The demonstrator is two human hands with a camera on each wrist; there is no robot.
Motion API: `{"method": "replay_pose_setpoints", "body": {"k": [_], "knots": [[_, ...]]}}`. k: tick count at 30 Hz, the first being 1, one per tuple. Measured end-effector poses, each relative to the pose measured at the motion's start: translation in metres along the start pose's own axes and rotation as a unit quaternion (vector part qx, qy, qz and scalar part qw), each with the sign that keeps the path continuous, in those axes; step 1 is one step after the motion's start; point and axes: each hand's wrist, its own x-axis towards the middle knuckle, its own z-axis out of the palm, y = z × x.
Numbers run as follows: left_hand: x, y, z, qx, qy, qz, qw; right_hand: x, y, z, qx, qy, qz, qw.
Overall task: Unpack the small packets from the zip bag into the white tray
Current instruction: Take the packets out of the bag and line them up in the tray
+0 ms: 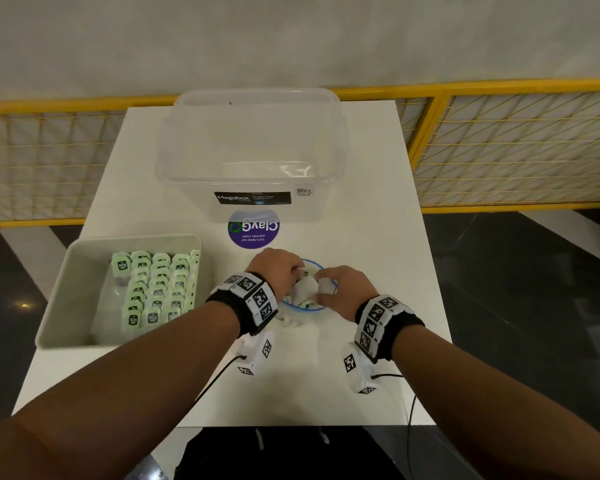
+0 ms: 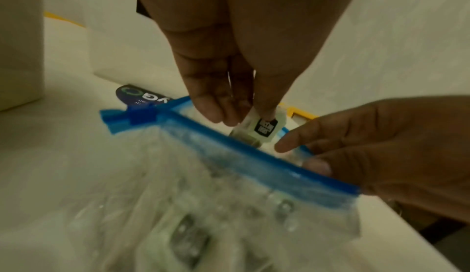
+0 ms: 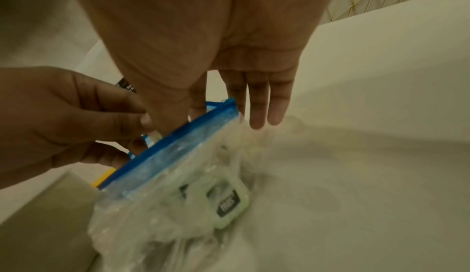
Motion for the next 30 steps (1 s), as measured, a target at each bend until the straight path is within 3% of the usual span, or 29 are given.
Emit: {"method": "replay_pose_setpoints", "body": {"k": [4,9,13,17,21,27,30], "knots": [[-0.008,0.006,-0.009,-0.093,0.073,0.047,0.992,0.002,-0.002,-0.007,0.022,0.092,-0.053,0.994],[-0.011,0.014,-0.009,-0.154,0.074,0.074,0.983,0.001,-0.004,-0.008,0.078,0.161,-0.091,0.98],[-0.009,0.013,0.0,-0.153,0.054,0.011,0.987,-0.006,-0.004,-0.008,0.064,0.15,-0.071,0.984],[0.0,0.011,0.018,0.053,-0.046,-0.029,0.997,-0.013,0.001,-0.002,0.071,0.112,-0.038,0.99],[0.002,0.013,0.031,0.122,-0.1,-0.033,0.987,-0.013,0.003,0.002,0.042,0.073,-0.014,0.996],[-0.001,0.004,0.026,0.08,-0.052,-0.003,0.995,-0.009,0.003,0.002,0.078,0.074,0.022,0.994],[-0.01,-0.006,0.013,-0.003,0.001,0.027,1.0,-0.008,-0.001,-0.003,0.114,0.089,0.015,0.989]]}}
